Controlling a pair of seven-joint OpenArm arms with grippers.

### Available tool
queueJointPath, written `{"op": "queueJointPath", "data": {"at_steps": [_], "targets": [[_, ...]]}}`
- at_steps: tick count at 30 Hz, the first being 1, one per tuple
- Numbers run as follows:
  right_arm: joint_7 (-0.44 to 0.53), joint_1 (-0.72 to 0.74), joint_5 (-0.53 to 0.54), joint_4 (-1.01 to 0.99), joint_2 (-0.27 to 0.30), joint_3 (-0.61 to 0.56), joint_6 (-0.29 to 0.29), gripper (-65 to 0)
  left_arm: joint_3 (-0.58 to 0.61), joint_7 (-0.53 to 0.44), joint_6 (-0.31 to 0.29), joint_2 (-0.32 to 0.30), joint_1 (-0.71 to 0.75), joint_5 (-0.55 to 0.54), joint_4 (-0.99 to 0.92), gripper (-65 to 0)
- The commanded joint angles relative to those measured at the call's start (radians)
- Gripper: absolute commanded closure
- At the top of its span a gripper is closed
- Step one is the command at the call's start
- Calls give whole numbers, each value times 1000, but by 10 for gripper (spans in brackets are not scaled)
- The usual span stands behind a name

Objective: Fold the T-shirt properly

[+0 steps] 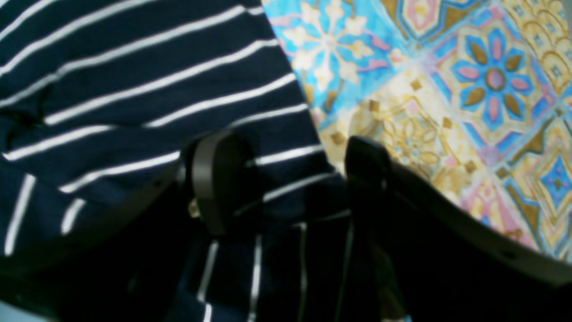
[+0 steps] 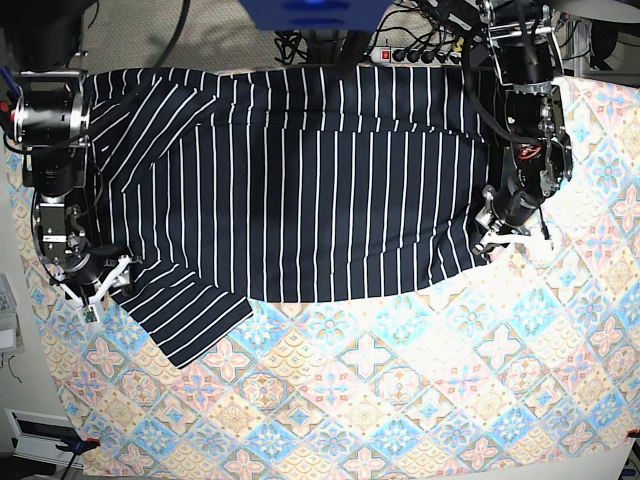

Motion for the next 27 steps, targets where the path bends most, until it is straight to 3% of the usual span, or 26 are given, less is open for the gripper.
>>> {"op": "queueJointPath", "data": {"at_steps": [1,6,13,18,23,27], "targets": [[22,31,14,10,15,-3,2,-370,-3,-12,-12,-9,-11,-10,17,0],[22,32,14,8,-28,-5,2,-372,-3,-12,-12,-9,-14,-10,17,0],[18,32,12,7,-32,-5,4,-369,-3,-12,-12,-9,-11,-10,17,0],[21,35,11,-56,-32,-6,4,-306,-3,-12,-12,-11,-11,-10,17,0],[21,51,11,-105,-34,-6,4,-296,-3,-12,-12,-11,-13,-10,17,0],[16,51,14,-105,-34,-95,4,-272,-3,-12,-12,-11,-11,-10,17,0]]}}
